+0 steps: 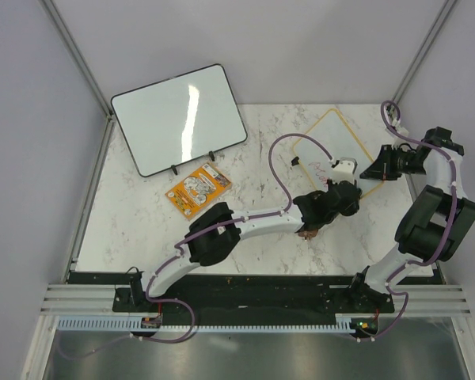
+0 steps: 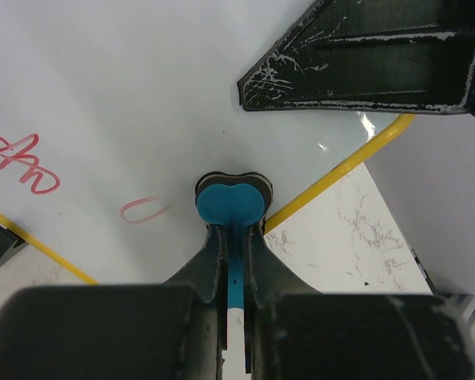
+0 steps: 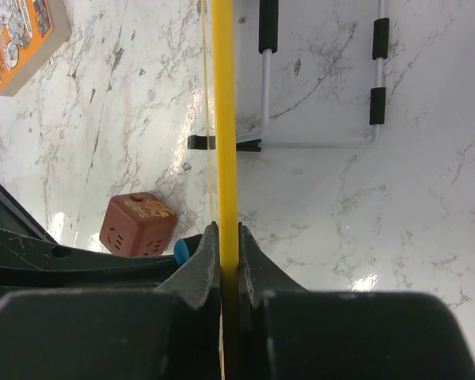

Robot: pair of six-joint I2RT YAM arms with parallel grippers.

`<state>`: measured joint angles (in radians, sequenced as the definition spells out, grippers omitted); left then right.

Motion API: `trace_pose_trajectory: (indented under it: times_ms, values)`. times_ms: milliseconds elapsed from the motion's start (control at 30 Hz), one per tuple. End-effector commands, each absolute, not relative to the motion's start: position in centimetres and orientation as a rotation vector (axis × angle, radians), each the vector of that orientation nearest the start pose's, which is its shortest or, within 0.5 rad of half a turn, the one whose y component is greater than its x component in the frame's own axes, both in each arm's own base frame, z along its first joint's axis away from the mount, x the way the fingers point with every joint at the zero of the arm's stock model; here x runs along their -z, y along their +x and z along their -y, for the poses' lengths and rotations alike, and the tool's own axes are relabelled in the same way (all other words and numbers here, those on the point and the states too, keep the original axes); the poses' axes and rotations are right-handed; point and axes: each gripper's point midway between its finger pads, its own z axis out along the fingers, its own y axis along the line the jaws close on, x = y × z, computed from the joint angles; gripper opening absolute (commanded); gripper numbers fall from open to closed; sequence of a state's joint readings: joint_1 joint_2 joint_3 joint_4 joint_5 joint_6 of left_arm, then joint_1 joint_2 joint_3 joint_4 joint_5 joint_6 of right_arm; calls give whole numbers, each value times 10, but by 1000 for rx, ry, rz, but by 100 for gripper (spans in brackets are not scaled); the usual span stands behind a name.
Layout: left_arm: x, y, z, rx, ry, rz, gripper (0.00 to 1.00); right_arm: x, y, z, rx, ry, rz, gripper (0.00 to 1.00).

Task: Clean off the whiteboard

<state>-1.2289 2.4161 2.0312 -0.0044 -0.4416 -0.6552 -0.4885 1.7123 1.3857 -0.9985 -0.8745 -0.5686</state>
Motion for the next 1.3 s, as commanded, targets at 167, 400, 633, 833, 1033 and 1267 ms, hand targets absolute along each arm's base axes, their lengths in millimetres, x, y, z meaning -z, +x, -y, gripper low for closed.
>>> trace_pose_trajectory:
  times_ms: [167,400,633,833,1033,1267]
  values:
    - [-9,292,575,707,187,-2321,2,-128,342,37,-728,-380,-2413,0]
    - [-28,351,531,621,-5,-2275,2,-130,343,40,-700,-385,-2420,0]
    - [-52,390,508,563,-106,-2195,2,-130,339,51,-671,-386,-2512,0]
    - [-71,414,505,516,-157,-2087,2,-120,324,51,-697,-429,-2582,0]
    - [-85,402,538,649,-67,-2050,2,-124,321,47,-707,-455,-2551,0]
    - [-131,353,585,840,115,-1893,2,-124,323,44,-736,-450,-2536,0]
